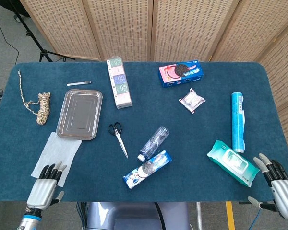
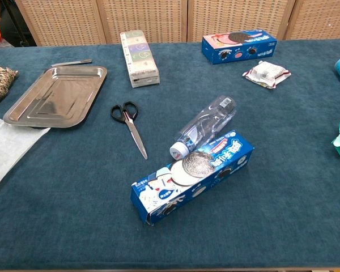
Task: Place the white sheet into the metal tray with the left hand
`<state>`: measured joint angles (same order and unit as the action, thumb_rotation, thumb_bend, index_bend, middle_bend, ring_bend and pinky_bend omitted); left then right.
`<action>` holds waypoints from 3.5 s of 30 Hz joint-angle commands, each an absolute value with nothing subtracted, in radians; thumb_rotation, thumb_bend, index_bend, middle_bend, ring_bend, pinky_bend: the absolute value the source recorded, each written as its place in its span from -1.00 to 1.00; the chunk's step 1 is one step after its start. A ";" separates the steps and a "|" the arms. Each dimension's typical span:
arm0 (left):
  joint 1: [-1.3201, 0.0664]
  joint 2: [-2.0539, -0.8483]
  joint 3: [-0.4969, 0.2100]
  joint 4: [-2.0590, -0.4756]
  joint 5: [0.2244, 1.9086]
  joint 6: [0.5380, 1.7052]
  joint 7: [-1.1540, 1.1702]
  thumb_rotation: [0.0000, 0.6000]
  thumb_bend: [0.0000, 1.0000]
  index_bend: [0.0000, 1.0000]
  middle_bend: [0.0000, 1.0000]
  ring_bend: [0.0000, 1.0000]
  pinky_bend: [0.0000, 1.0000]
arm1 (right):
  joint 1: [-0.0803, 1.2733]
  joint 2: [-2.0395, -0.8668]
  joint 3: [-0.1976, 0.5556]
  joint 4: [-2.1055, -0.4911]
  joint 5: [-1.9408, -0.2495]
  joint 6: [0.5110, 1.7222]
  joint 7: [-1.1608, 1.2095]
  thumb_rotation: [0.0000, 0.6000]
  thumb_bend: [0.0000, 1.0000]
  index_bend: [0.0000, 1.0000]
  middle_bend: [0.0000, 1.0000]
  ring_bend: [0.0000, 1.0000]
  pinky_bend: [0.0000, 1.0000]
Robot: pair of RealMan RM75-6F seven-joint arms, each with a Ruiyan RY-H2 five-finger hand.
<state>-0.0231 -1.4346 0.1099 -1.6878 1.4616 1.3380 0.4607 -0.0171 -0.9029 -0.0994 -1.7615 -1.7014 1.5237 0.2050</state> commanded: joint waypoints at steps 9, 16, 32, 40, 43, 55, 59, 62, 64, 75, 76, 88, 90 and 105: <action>-0.024 -1.452 0.101 -1.656 1.449 1.344 0.466 0.89 -0.35 -0.79 -1.00 -1.00 -1.00 | -0.018 -0.903 -0.099 -1.761 -1.703 1.526 0.206 1.00 -1.00 -1.00 -1.00 -1.00 -1.00; -0.026 -1.465 0.093 -1.631 1.434 1.339 0.460 0.90 -0.34 -0.78 -1.00 -1.00 -1.00 | -0.019 -0.904 -0.099 -1.760 -1.703 1.527 0.206 1.00 -1.00 -1.00 -1.00 -1.00 -1.00; -0.037 -1.501 0.075 -1.577 1.419 1.334 0.434 0.91 -0.28 -0.55 -1.00 -1.00 -1.00 | -0.020 -0.905 -0.099 -1.759 -1.709 1.532 0.206 1.00 -1.00 -1.00 -1.00 -1.00 -1.00; -0.043 -1.506 0.069 -1.579 1.424 1.339 0.422 0.91 -0.27 -0.42 -1.00 -1.00 -1.00 | -0.021 -0.905 -0.098 -1.757 -1.709 1.533 0.208 1.00 -1.00 -1.00 -1.00 -1.00 -1.00; -0.046 -1.508 0.066 -1.582 1.426 1.340 0.421 0.91 -0.26 -0.40 -1.00 -1.00 -1.00 | -0.022 -0.905 -0.097 -1.757 -1.709 1.535 0.209 1.00 -1.00 -1.00 -1.00 -1.00 -1.00; -0.049 -1.519 0.067 -1.568 1.412 1.333 0.429 0.95 -0.21 -0.34 -1.00 -1.00 -1.00 | -0.022 -0.906 -0.097 -1.756 -1.710 1.537 0.209 1.00 -1.00 -1.00 -1.00 -1.00 -1.00; -0.050 -1.524 0.064 -1.563 1.411 1.338 0.430 0.96 -0.19 -0.28 -1.00 -1.00 -1.00 | -0.023 -0.906 -0.097 -1.757 -1.710 1.538 0.208 1.00 -1.00 -1.00 -1.00 -1.00 -1.00; -0.049 -1.526 0.063 -1.562 1.411 1.343 0.428 0.96 -0.17 -0.24 -1.00 -1.00 -1.00 | -0.023 -0.906 -0.097 -1.757 -1.710 1.537 0.207 1.00 -1.00 -1.00 -1.00 -1.00 -1.00; -0.048 -1.526 0.062 -1.564 1.415 1.349 0.427 0.98 -0.15 -0.16 -1.00 -1.00 -1.00 | -0.023 -0.906 -0.097 -1.758 -1.710 1.537 0.207 1.00 -1.00 -1.00 -1.00 -1.00 -1.00; -0.044 -1.512 0.062 -1.595 1.440 1.386 0.435 1.00 -0.13 0.15 -1.00 -1.00 -1.00 | -0.025 -0.905 -0.097 -1.757 -1.712 1.541 0.210 1.00 -1.00 -1.00 -1.00 -1.00 -1.00; -0.044 -1.511 0.062 -1.598 1.441 1.386 0.433 1.00 -0.13 0.17 -1.00 -1.00 -1.00 | -0.025 -0.905 -0.097 -1.757 -1.712 1.542 0.210 1.00 -1.00 -1.00 -1.00 -1.00 -1.00; -0.044 -1.482 0.048 -1.643 1.474 1.432 0.427 1.00 -0.12 0.24 -1.00 -1.00 -1.00 | -0.026 -0.904 -0.097 -1.756 -1.713 1.546 0.215 1.00 -1.00 -1.00 -1.00 -1.00 -1.00; -0.046 -1.471 0.036 -1.655 1.477 1.446 0.428 1.00 -0.12 0.24 -1.00 -1.00 -1.00 | -0.027 -0.904 -0.096 -1.756 -1.712 1.547 0.218 1.00 -1.00 -1.00 -1.00 -1.00 -1.00; -0.094 -1.344 -0.097 -1.776 1.481 1.514 0.465 1.00 -0.12 0.28 -1.00 -1.00 -1.00 | -0.025 -0.902 -0.096 -1.756 -1.710 1.543 0.221 1.00 -1.00 -1.00 -1.00 -1.00 -1.00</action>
